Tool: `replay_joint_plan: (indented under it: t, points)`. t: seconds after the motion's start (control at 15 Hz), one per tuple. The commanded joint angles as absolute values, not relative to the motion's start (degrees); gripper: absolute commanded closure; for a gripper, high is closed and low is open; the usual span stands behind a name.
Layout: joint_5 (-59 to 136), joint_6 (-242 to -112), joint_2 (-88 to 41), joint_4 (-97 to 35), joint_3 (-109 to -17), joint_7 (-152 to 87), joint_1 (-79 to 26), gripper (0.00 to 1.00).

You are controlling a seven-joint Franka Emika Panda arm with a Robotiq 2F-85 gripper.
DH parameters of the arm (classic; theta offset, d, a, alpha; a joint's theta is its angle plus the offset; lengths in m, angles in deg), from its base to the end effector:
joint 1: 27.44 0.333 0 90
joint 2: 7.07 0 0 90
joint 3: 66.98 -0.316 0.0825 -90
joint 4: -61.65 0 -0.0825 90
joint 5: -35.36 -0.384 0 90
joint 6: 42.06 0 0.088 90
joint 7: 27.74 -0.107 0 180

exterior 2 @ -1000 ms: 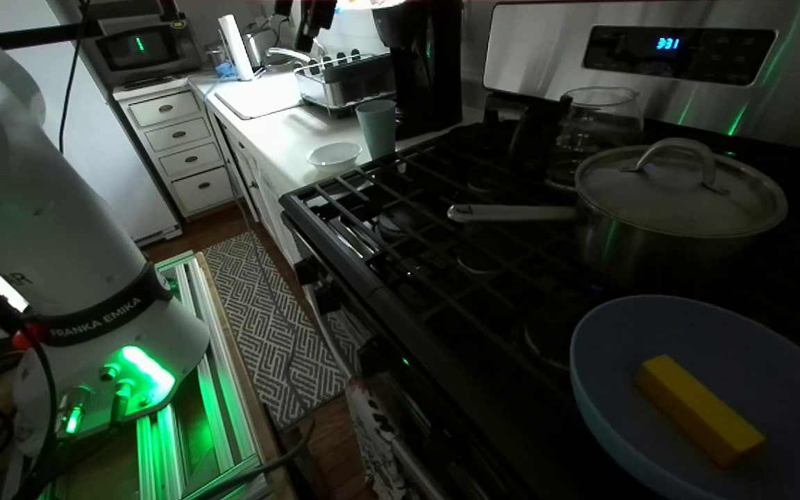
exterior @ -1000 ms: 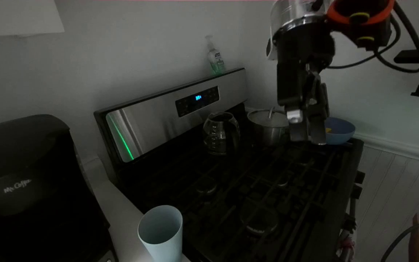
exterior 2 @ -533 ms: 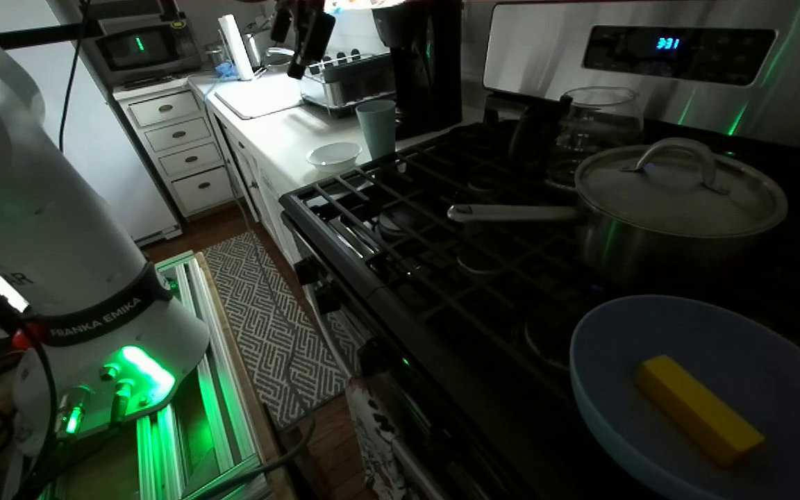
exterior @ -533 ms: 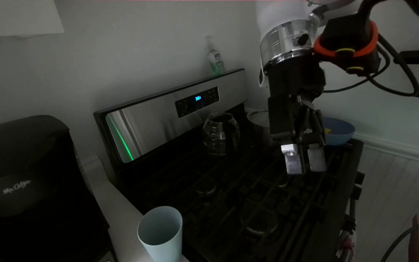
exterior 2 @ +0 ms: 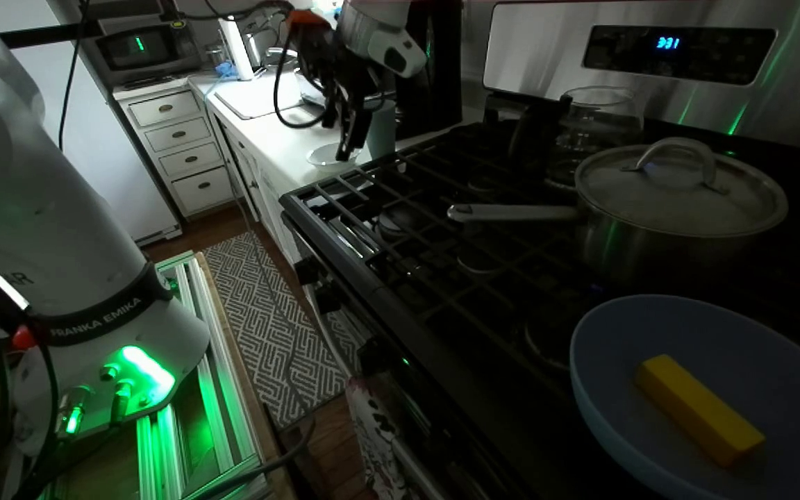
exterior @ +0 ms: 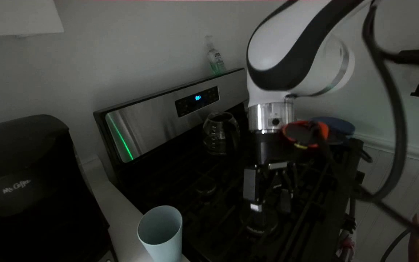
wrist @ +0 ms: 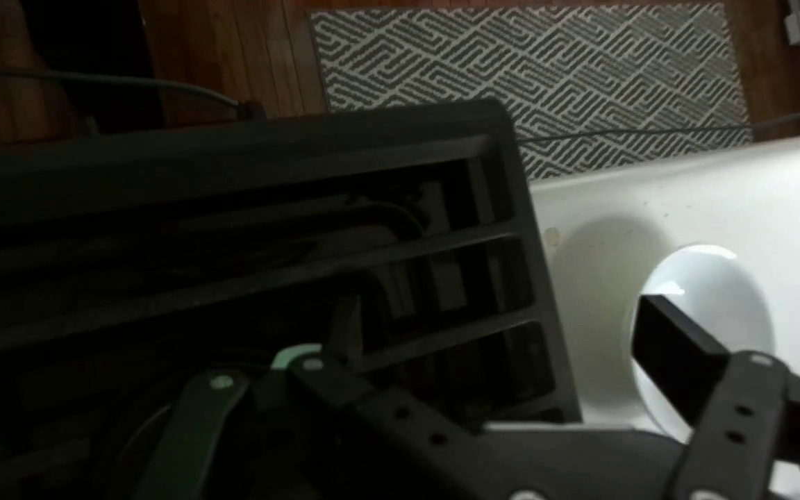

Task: Put the white bowl on the stove

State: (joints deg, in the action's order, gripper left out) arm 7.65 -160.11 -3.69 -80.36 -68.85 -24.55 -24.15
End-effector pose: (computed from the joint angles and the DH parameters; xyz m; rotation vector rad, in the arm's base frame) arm 0.4248 0.0630 0.2925 -2.7176 0.2222 0.4977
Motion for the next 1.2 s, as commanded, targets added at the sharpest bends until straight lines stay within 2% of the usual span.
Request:
replay_joint_plan:
  t: [0.0, 0.33, 0.87, 1.0, 1.13]
  points:
    - [1.5, -169.0, -10.1, -79.3, -71.4, -22.8, -22.1, 0.0]
    - [-9.1, -171.1, -11.3, -76.9, -75.3, -14.9, -20.5, 0.0]
    - [-15.0, -176.0, -19.5, -73.8, -78.0, -8.6, -19.1, 0.0]
    - [-15.8, -177.5, -21.3, -72.9, -79.0, -6.3, -19.1, 0.07]
    - [-16.0, -178.7, -22.3, -72.0, -79.8, -5.1, -19.1, 0.21]
